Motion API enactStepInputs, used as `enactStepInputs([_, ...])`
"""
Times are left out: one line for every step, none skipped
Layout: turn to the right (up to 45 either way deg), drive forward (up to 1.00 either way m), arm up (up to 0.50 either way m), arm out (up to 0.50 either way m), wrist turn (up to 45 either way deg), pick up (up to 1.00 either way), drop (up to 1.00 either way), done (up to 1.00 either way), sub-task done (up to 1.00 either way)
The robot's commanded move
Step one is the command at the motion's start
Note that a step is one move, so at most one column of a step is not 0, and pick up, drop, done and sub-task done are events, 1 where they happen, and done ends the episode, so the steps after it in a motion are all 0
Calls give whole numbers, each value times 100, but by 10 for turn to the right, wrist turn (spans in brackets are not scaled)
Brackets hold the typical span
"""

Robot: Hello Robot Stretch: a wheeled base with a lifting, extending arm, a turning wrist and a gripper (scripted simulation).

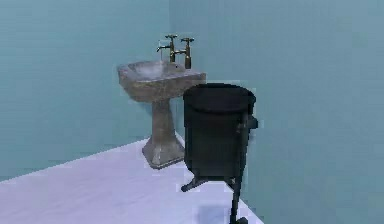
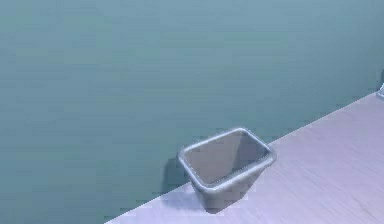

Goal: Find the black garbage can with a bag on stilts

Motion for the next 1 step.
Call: enactStepInputs([0,0,0,0,0,0,0,100,0])
